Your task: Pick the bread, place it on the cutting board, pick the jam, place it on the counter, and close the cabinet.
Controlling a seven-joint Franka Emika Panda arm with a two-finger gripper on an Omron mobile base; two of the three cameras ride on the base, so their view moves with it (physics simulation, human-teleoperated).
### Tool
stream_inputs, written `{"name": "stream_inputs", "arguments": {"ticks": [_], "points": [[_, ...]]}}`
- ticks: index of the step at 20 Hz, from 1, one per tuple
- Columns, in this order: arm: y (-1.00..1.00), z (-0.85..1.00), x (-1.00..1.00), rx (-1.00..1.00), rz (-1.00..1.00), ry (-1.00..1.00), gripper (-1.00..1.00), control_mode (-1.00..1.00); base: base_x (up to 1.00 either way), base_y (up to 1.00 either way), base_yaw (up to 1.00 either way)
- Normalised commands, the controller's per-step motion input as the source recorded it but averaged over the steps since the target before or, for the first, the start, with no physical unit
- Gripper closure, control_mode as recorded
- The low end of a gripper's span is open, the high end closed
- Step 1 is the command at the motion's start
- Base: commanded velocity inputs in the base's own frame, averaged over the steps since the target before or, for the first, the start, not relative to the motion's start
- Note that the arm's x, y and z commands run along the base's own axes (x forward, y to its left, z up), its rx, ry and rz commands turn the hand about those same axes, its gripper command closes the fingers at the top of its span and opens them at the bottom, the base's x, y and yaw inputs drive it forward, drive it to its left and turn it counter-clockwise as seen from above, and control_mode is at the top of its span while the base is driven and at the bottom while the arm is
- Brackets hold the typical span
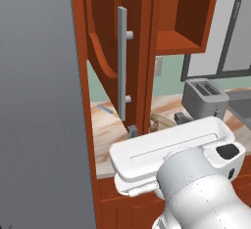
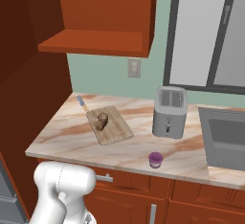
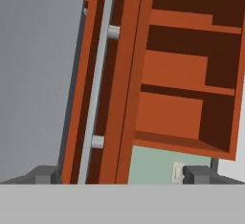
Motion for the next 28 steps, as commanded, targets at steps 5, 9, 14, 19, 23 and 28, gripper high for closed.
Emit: {"name": "stream_inputs", "arguments": {"ticks": [5, 9, 14, 19, 23, 28], "points": [[0.16, 0.00, 0.00, 0.00, 0.00, 0.00, -1.00, -1.00, 0.00, 0.00, 0.00], [0.06, 0.00, 0.00, 0.00, 0.00, 0.00, -1.00, -1.00, 0.00, 0.00, 0.00], [0.00, 0.00, 0.00, 0.00, 0.00, -0.04, -1.00, -1.00, 0.00, 0.00, 0.00], [0.00, 0.00, 0.00, 0.00, 0.00, -0.05, -1.00, -1.00, 0.00, 0.00, 0.00], [0.00, 0.00, 0.09, 0.00, 0.00, -0.04, -1.00, -1.00, 0.00, 0.00, 0.00], [0.00, 0.00, 0.26, 0.00, 0.00, -0.02, -1.00, -1.00, 0.00, 0.00, 0.00]]}}
